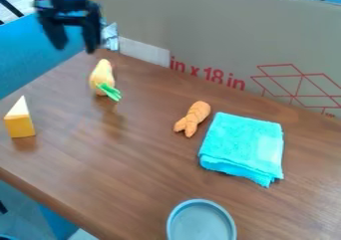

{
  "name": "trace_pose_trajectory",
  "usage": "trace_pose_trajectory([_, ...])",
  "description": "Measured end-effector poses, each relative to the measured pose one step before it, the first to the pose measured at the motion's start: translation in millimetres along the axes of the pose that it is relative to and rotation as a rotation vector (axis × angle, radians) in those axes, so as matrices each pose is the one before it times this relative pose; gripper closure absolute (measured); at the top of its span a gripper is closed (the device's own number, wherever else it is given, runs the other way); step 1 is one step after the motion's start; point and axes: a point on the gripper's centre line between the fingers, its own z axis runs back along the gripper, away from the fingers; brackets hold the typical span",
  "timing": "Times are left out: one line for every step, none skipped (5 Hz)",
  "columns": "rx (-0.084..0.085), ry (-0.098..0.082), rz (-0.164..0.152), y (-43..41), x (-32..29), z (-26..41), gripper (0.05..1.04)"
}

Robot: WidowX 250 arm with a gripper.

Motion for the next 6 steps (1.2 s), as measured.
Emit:
trace_pose_trajectory([-0.0472,0.044,-0.1912,-48.35,-30.75,-2.32,0.082])
trace_pose_trajectory([-0.0443,0.0259,-0.1119,-39.72,-19.9,-10.79,0.082])
trace_pose_trajectory([-0.0163,0.0283,-0.0498,-48.13,0.54,-13.98,0.082])
trace_pose_trajectory([0.0005,0.0014,-0.012,-4.7,0.57,-0.27,0.082])
trace_pose_trajectory([0.0008,-0.0007,0.006,1.69,-0.23,0.23,0.082])
trace_pose_trajectory([0.0,0.0,0.0,0.0,0.0,0.0,0.082])
